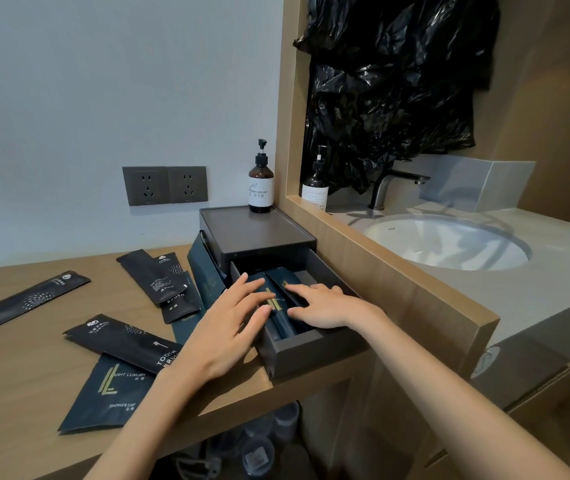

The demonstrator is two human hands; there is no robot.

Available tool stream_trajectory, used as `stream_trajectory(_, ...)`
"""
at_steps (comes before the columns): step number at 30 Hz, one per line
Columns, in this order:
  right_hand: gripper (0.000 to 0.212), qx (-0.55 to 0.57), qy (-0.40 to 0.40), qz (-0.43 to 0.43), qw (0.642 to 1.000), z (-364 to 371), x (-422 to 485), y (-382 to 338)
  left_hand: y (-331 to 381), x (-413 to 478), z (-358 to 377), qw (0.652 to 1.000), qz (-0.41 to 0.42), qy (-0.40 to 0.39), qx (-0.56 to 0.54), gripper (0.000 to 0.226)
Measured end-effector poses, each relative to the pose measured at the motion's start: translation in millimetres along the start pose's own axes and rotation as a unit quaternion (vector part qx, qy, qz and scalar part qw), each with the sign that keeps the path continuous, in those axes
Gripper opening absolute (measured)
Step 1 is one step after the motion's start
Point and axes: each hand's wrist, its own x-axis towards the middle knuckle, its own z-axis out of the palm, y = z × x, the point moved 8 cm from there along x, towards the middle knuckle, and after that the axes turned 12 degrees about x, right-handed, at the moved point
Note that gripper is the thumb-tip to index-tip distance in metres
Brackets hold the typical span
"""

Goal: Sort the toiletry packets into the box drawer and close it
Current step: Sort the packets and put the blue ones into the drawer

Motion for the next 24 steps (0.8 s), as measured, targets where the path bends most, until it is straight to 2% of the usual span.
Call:
stream_trajectory(2,0.055,0.028,-0.024,-0.025,0.999,-2,0,-5,-4,-2,0,1.0,-0.01,-0.005,-0.007,0.062)
stream_trajectory(5,0.048,0.1,-0.008,-0.055,0.993,-9,6,-8,-9,-4,2,0.999,-0.043,-0.03,-0.015,0.058)
stream_trajectory(9,0.049,0.139,-0.008,-0.063,0.988,-7,14,-3,-14,-6,6,0.993,-0.084,-0.076,-0.033,0.058)
stream_trajectory(14,0.05,0.08,0.019,-0.09,0.993,-6,19,-4,-15,-7,7,0.991,-0.084,-0.078,-0.073,0.057)
stream_trajectory(20,0.056,0.031,0.002,-0.093,0.995,1,20,-3,-14,-7,5,0.989,-0.086,-0.096,-0.066,0.059)
stream_trajectory(24,0.056,0.047,0.008,-0.107,0.993,2,21,-8,-9,-8,3,0.988,-0.089,-0.104,-0.065,0.06)
